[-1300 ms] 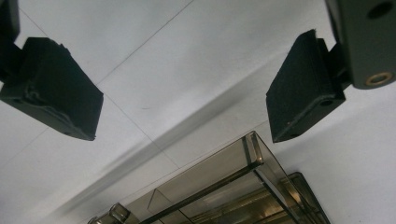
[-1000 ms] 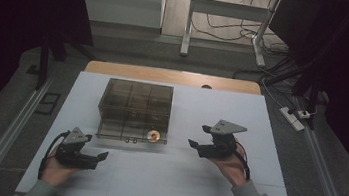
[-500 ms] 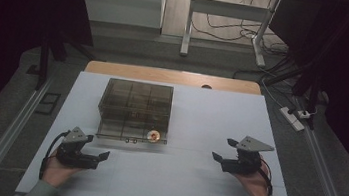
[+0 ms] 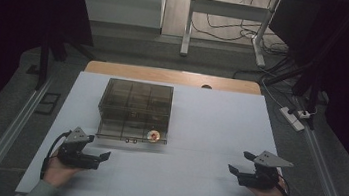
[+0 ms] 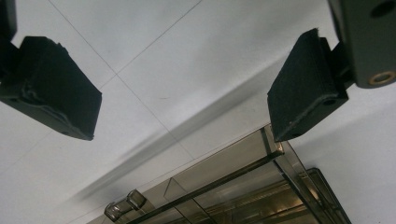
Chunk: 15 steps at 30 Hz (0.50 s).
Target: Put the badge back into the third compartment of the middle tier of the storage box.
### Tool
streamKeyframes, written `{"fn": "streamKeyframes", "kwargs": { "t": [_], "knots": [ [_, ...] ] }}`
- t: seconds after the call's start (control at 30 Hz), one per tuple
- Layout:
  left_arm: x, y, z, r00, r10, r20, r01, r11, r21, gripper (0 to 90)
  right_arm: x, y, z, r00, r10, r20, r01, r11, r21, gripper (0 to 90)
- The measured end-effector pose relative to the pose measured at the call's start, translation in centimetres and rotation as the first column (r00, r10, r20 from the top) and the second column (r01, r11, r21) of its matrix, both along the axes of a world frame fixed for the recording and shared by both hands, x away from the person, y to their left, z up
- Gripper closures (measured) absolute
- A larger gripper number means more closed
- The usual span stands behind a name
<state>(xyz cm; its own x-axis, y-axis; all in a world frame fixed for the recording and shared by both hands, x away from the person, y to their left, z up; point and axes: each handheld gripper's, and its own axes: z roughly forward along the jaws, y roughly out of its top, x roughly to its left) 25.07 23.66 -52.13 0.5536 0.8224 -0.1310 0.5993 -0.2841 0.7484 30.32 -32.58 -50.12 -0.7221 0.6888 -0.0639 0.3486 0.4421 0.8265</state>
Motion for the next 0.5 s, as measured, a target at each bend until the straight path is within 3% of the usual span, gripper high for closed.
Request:
{"fn": "streamKeyframes", "kwargs": {
  "t": [0.07, 0.5],
  "knots": [
    [0.04, -0.01, -0.03, 1.0000, -0.002, -0.001, 0.002, 1.0000, 0.003, 10.3, 0.01, -0.05, -0.20, 1.0000, 0.001, 0.001, -0.001, 1.000, -0.016, 21.1],
    [0.01, -0.07, -0.07, 1.0000, -0.003, 0.002, 0.003, 0.9999, 0.011, 10.4, 0.17, 0.29, -0.15, 0.9999, 0.012, -0.002, -0.012, 1.000, -0.009, 21.2]
  ]
}}
